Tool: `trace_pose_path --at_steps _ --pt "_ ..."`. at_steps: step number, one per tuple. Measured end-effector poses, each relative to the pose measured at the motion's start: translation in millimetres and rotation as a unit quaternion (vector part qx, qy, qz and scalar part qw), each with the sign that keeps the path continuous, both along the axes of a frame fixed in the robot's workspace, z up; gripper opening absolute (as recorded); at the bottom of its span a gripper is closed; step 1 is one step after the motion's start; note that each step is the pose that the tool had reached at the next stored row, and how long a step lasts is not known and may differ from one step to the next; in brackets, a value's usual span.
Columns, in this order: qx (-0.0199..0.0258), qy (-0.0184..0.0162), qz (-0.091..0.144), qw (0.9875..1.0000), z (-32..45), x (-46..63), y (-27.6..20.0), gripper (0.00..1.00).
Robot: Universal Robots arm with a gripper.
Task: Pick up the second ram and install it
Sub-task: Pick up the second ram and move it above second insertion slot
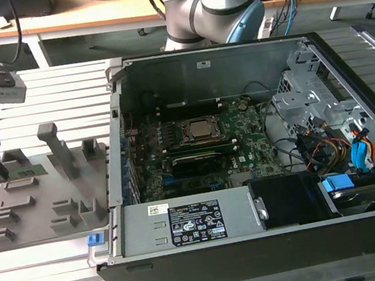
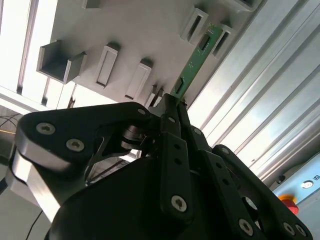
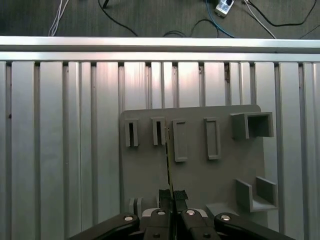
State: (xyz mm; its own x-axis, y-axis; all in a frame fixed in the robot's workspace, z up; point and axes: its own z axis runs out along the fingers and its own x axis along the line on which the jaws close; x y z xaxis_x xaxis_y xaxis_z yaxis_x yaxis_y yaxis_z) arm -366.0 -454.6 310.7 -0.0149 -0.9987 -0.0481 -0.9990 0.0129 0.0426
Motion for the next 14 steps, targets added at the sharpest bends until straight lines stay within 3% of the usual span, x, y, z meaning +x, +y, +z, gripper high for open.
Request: trace_pose_path --at_steps 8,14 --pt "0.0 0.0 0.0 1.0 24.8 0.0 0.0 0.14" --pt "0.0 0.0 0.0 1.0 50.0 0.0 0.0 0.14"
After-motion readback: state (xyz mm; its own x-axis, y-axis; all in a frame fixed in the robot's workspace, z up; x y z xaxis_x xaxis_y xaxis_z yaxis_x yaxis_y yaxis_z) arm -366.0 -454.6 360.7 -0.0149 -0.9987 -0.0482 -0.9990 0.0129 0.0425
